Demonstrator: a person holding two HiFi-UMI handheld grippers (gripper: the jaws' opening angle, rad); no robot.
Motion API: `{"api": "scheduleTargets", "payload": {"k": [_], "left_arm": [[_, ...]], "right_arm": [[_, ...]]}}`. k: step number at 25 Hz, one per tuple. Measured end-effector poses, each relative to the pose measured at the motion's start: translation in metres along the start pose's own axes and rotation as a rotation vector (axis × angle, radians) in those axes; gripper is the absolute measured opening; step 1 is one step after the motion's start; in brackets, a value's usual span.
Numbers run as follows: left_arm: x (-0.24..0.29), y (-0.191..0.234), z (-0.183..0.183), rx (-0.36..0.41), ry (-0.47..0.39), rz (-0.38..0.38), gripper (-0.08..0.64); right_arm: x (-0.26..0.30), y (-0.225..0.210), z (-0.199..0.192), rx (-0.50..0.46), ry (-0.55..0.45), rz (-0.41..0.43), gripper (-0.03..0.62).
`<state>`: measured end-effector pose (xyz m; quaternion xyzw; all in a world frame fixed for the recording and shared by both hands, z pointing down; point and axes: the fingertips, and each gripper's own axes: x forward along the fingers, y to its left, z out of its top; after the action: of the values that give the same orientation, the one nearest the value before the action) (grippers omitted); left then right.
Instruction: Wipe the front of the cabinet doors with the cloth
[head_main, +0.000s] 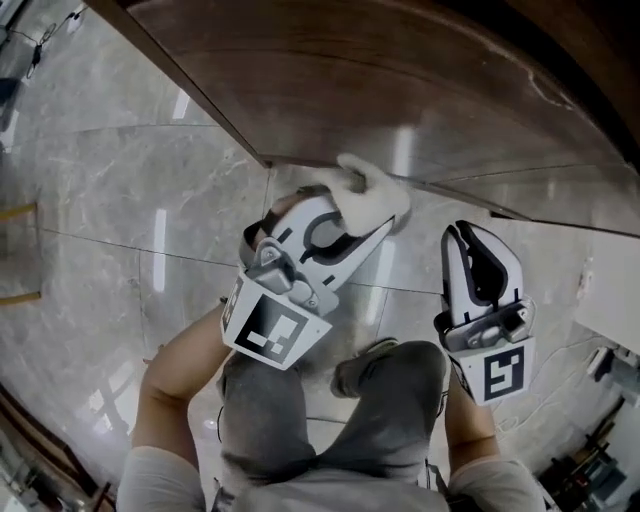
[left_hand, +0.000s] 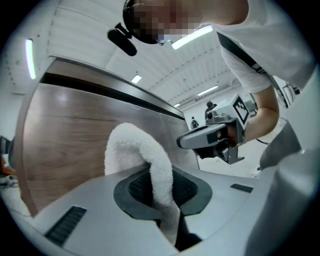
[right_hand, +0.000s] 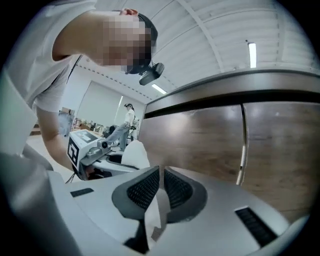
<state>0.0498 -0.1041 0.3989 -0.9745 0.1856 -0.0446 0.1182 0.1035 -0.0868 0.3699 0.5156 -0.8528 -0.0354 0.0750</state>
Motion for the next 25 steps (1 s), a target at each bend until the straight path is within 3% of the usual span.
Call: {"api": "scheduleTargets", "payload": {"k": [3,7,17,25], "left_arm": [[-0.026,0.026,0.036,-0.077,0.083,0.097,0.058],[-0.036,0.049,0.080,-0.129,0.116,0.195,0.058],[-0.083,0.051,0.180,-0.287,0.181,0.273,0.059],[-0.100,0.066,0.294,-0.311,0.190,0.348,0.059]], "right_arm": [[0.001,0.004,0.048,0.075,0.020,-0.009,0.052],[0.003,0.006,0.101,0.130,0.039,0.062,0.052],[-0.023,0.019,0.211,0.204,0.101,0.064,0.052],[-0.058,-0.012,0.324,0.170,0.092,0.013,0.052]]}}
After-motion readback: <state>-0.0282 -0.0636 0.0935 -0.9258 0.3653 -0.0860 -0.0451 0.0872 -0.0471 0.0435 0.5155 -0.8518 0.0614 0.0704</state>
